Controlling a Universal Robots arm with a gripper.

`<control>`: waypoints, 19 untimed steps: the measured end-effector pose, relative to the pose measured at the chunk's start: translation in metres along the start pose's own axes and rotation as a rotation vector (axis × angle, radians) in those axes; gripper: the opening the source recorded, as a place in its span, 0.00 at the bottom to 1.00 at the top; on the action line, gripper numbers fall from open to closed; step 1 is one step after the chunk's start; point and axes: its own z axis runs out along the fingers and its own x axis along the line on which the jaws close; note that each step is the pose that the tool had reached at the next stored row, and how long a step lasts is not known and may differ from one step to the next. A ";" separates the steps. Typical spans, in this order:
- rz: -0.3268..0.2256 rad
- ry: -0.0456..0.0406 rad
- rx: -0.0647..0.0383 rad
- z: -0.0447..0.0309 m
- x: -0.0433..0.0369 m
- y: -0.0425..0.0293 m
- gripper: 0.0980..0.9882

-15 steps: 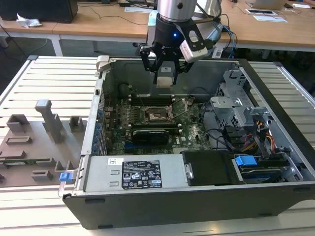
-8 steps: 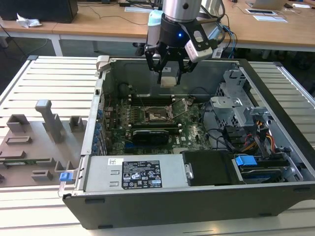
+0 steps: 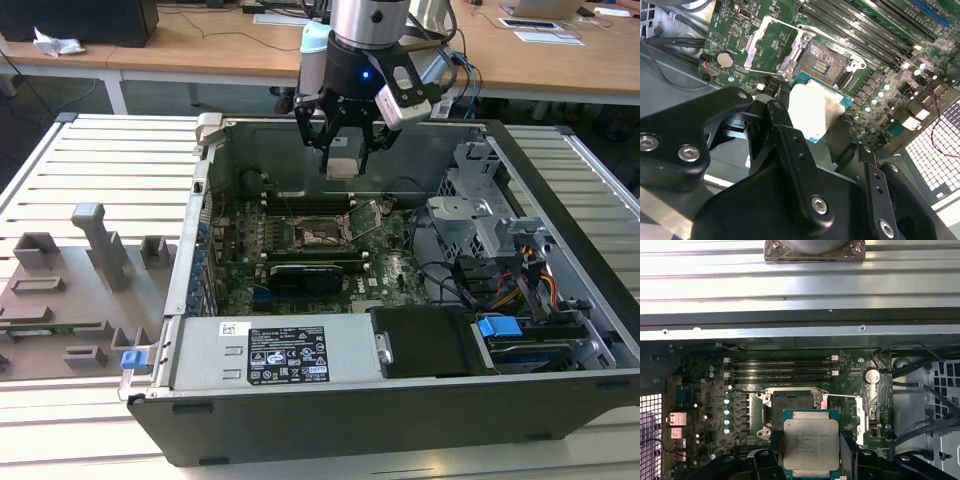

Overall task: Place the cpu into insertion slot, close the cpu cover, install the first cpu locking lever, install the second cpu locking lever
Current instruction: 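Place the cpu into insertion slot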

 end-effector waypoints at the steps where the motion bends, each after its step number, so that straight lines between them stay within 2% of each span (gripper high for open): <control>1: 0.000 0.0000 0.000 0.0010 0.0000 -0.0001 0.50; 10: 0.000 0.0000 0.000 0.0064 -0.0001 -0.0004 0.50; 19: 0.000 0.0000 0.000 0.0161 -0.0003 -0.0010 0.50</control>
